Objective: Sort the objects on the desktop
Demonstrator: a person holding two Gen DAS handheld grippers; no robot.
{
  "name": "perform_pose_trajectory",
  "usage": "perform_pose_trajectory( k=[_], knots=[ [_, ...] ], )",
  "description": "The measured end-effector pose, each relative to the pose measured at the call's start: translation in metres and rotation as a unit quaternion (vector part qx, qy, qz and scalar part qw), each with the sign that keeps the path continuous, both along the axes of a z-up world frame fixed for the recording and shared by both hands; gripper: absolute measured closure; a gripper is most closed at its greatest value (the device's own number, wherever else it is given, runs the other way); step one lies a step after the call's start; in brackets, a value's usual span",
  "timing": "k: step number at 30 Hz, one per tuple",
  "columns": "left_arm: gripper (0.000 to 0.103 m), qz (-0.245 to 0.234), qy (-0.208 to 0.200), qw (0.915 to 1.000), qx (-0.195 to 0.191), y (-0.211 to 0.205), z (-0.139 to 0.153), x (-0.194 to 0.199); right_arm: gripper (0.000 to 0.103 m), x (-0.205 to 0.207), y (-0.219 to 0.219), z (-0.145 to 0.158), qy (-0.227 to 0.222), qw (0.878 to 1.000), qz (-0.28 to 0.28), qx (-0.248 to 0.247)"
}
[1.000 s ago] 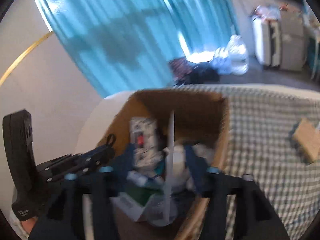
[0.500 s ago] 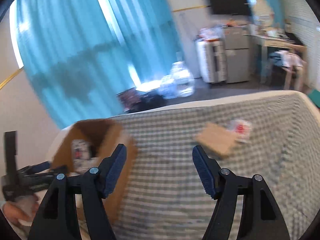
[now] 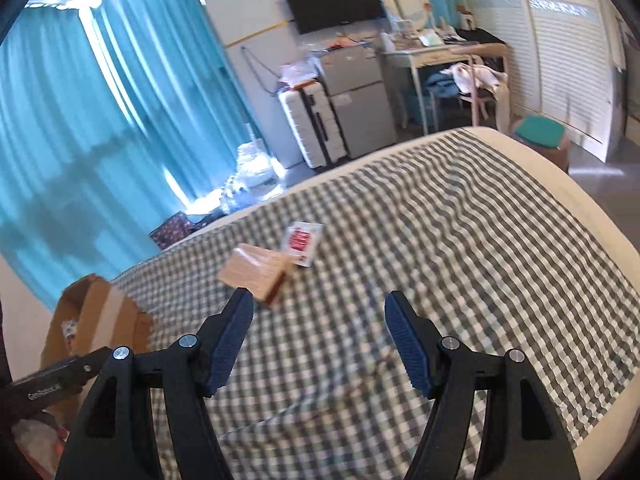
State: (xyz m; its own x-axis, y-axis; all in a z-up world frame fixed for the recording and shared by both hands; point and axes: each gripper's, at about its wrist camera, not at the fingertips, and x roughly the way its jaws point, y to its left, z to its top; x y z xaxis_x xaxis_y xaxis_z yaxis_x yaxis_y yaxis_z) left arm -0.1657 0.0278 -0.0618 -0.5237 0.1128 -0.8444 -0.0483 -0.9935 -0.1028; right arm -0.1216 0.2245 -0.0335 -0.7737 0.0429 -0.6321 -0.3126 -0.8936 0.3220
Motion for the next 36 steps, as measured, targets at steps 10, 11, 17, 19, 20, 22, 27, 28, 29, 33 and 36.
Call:
perform_pose_trajectory(
  k=[10,11,17,19,20,22,27,28,29,33,36],
  knots=[
    [0.003,0.039,-0.064,0.9960,0.049,0.072,-0.065,-0.070,0.035,-0.025,0.054,-0.050,-0.022,0.999,-0.034,-0.036],
    [0.003,0.057,-0.060,0.9952,0.052,0.075,-0.067,-0.077,0.035,-0.028,0.057,-0.054,-0.026,0.998,-0.037,-0.039],
    [0.002,0.151,-0.050,0.9840,0.080,0.086,-0.083,-0.117,0.035,-0.058,0.067,-0.069,-0.042,0.998,-0.037,-0.018],
    [0.002,0.159,-0.050,0.9827,0.081,0.092,-0.090,-0.129,0.035,-0.067,0.070,-0.073,-0.038,0.999,-0.032,-0.011],
    [0.002,0.161,-0.049,0.9826,0.078,0.094,-0.093,-0.133,0.035,-0.072,0.070,-0.074,-0.037,0.999,-0.032,-0.004],
    [0.002,0.164,-0.053,0.9831,0.061,0.101,-0.103,-0.144,0.035,-0.082,0.072,-0.078,-0.032,0.999,-0.027,0.001],
    [0.000,0.143,-0.036,0.9865,0.070,0.099,-0.115,-0.159,0.035,-0.111,0.070,-0.087,-0.021,1.000,0.004,0.003],
    [0.000,0.136,-0.030,0.9884,0.062,0.095,-0.113,-0.159,0.035,-0.117,0.069,-0.088,-0.022,1.000,0.011,0.004],
    [0.000,0.133,-0.025,0.9893,0.053,0.092,-0.112,-0.159,0.035,-0.122,0.067,-0.091,-0.021,1.000,0.017,0.002],
    [0.000,0.139,-0.021,0.9890,0.046,0.068,-0.110,-0.158,0.035,-0.150,0.055,-0.100,-0.025,0.999,0.046,-0.011],
    [0.000,0.139,-0.046,0.9855,0.086,0.053,-0.114,-0.160,0.035,-0.174,0.043,-0.107,-0.025,0.996,0.074,-0.033]
  ],
)
